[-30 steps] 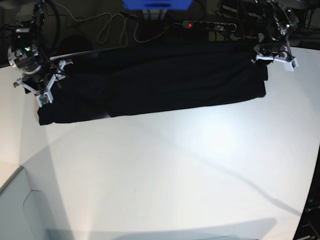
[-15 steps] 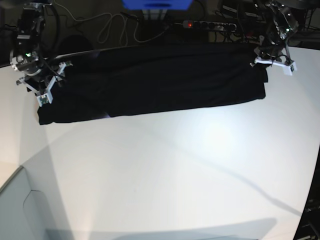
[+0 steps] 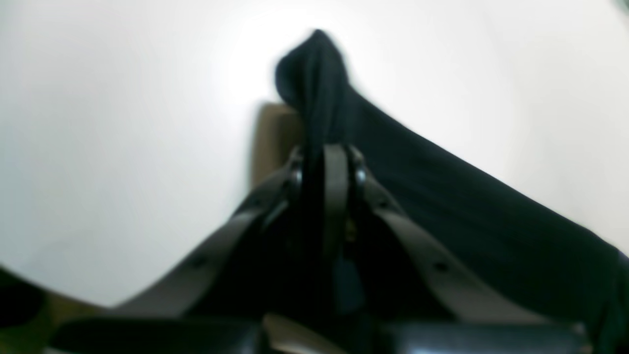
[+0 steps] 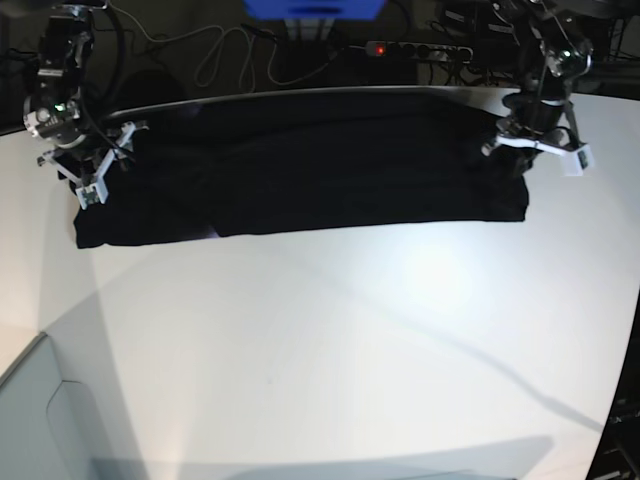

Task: Fold the T-shirt properly
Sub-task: 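Fold the strip end with the left gripper toward the right gripper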

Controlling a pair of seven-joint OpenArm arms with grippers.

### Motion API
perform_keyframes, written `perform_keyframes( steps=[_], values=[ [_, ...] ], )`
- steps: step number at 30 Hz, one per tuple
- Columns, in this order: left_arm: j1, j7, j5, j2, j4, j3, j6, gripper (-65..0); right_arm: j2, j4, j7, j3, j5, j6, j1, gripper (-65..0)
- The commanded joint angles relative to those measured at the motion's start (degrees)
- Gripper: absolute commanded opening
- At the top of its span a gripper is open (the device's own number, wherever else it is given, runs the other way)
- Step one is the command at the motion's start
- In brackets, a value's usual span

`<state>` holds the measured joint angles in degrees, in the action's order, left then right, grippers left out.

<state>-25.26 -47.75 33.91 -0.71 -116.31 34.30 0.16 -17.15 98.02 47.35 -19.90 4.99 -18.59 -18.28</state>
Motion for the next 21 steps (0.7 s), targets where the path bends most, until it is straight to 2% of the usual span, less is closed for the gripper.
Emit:
perform_keyframes(
  steps=[1,10,14,21],
  values=[
    [-0.2,0.1,0.9,-0.2,-1.0,-1.9,-0.3,-65.0,-0.9,1.0,-1.0,-0.4,0.1,-1.1,0.3,-29.8],
    [-0.5,0.1,0.7,-0.4,-1.3,-24.9,-0.2,-65.0,-0.9,1.1,-1.0,-0.4,0.1,-1.1,0.3,-29.8],
    [1.7,0.1,0.2,-2.4,-0.8,-34.1,-0.2,-65.0,-0.9,1.1,-1.0,-0.4,0.1,-1.1,0.4,-29.8],
    [7.4,0.1,0.1,-3.1,-0.7,-42.6,0.1,-65.0,-0.9,1.1,-1.0,-0.4,0.1,-1.1,0.4,-29.8]
  ],
)
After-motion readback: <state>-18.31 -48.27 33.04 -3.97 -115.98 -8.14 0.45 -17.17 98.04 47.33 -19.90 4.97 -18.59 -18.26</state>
